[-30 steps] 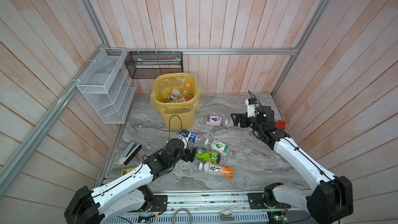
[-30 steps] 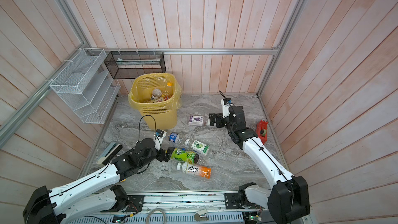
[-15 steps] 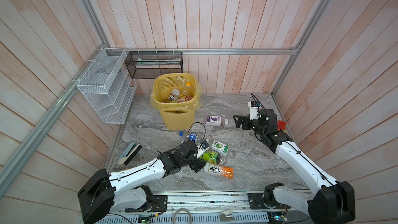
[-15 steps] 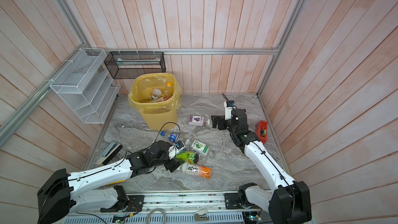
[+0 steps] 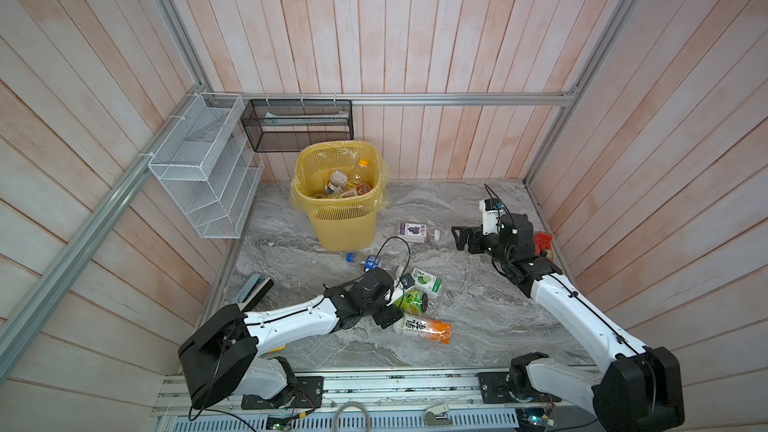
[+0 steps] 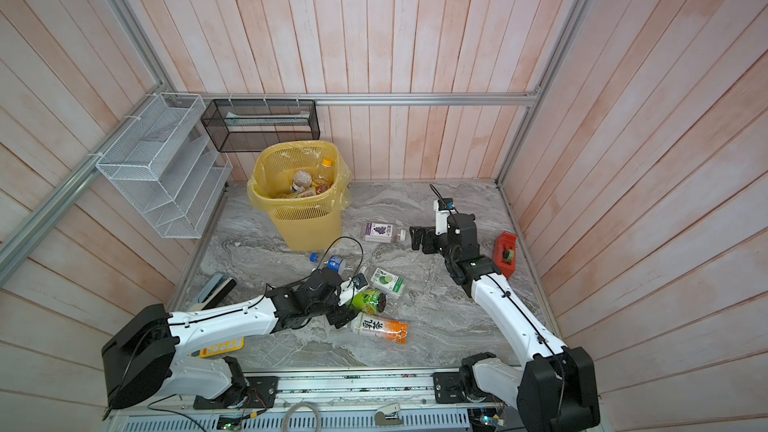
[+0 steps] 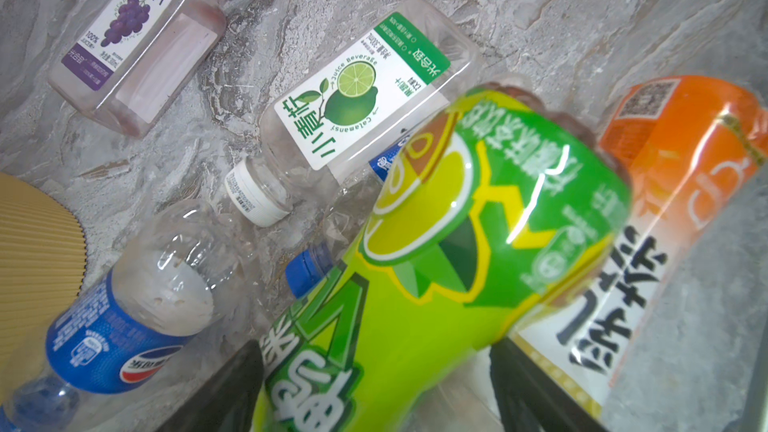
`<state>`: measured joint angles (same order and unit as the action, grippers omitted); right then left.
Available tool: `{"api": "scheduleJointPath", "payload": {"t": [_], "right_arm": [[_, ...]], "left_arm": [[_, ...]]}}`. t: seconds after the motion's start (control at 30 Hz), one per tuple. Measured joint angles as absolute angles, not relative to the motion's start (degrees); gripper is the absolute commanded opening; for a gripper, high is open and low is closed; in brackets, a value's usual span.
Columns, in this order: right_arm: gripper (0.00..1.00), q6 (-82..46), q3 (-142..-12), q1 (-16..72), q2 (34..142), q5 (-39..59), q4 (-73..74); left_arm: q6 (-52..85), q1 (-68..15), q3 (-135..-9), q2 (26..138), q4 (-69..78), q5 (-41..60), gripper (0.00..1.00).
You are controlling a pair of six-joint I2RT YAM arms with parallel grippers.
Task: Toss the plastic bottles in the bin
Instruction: 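Reach the left gripper toward the green bottle while the right gripper withdraws, then close the left gripper on the green lemon-print bottle near the robot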
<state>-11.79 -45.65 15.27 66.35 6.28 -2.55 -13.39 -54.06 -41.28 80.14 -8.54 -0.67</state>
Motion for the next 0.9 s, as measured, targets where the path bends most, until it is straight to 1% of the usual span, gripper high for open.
{"api": "scheduleJointPath", "payload": {"t": [0.33, 0.5, 0.8, 0.9], "right_arm": [[1.0, -11.4, -44.8, 14.7, 66.5, 6.3, -2.1], [1.0, -11.0, -44.8, 14.5, 66.6, 6.3, -2.0], [1.0, -10.7, -44.7, 14.2, 66.7, 6.3, -1.8], [1.0, -10.7, -44.7, 14.1, 66.7, 6.3, -1.7]], "left_arm": [[-14.6, -54.1, -41.8, 82.9, -7.6, -0.8, 0.86], [-14.9, -54.0, -41.8, 83.6, -6.9, -0.9, 0.82], [-15.2, -53.5, -42.5, 84.9, -6.4, -0.9, 0.81], [-15.3, -53.4, -42.7, 85.1, -6.2, -0.9, 0.84]]}}
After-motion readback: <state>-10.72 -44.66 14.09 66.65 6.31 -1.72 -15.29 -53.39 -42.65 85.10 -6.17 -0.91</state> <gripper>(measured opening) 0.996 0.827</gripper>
